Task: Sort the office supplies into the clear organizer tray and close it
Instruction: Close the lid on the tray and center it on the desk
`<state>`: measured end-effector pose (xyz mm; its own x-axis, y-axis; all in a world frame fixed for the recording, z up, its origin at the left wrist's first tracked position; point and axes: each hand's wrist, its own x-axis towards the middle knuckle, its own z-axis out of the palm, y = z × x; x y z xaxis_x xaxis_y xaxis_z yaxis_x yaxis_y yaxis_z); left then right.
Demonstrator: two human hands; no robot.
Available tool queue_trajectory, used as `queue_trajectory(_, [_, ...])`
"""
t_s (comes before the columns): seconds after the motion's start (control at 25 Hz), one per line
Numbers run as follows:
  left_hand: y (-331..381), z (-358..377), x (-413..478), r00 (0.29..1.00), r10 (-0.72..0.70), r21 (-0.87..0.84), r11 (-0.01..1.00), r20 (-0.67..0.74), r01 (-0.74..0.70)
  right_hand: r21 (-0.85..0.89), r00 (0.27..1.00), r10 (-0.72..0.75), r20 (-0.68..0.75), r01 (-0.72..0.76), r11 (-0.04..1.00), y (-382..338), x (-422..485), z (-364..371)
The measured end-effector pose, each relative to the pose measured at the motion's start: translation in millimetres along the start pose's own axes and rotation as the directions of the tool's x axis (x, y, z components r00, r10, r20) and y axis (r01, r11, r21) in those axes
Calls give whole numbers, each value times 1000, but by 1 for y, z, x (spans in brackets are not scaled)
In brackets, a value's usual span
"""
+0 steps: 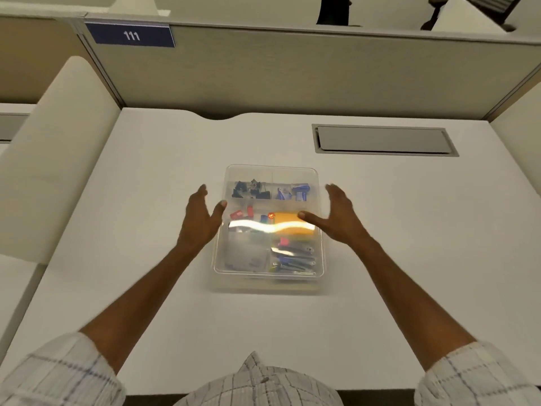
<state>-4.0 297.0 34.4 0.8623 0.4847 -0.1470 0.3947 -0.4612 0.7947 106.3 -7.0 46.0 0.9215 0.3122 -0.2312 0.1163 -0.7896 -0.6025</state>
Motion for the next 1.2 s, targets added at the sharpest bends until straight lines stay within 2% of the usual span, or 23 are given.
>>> queue_trajectory(0.08, [20, 17, 20, 974, 227, 143, 964, -4, -224, -134, 990, -144, -11, 141, 981, -26, 26, 9])
queue_trajectory(0.16, [33, 33, 43, 942, 315, 327, 884, 111, -334, -288, 980, -195, 38, 198, 937, -42, 50, 17])
queue_trajectory(0.28, [35, 52, 73, 928, 283, 556, 743, 244, -373, -437, 977, -174, 122, 211, 874, -42, 80, 28])
queue_trajectory(0.4, [23, 65, 89, 916, 267, 642, 654, 299, -400, -460, 974, -187, 132, 227, 859, -27, 89, 44])
queue_trajectory(0.6, [5, 76, 93, 915, 325, 653, 643, 239, -399, -481, 974, -212, 80, 224, 847, -13, 98, 60])
queue_trajectory(0.84, [5, 76, 92, 917, 320, 664, 636, 236, -393, -466, 977, -201, 71, 210, 860, -18, 87, 58])
queue_trajectory(1.04, [3, 68, 31, 869, 407, 584, 645, 283, -493, -419, 978, -206, -23, 178, 890, -17, 2, 70])
queue_trajectory(1.2, [-29, 67, -38, 840, 420, 600, 590, 344, -541, -395, 967, -241, -87, 189, 899, -8, -66, 94])
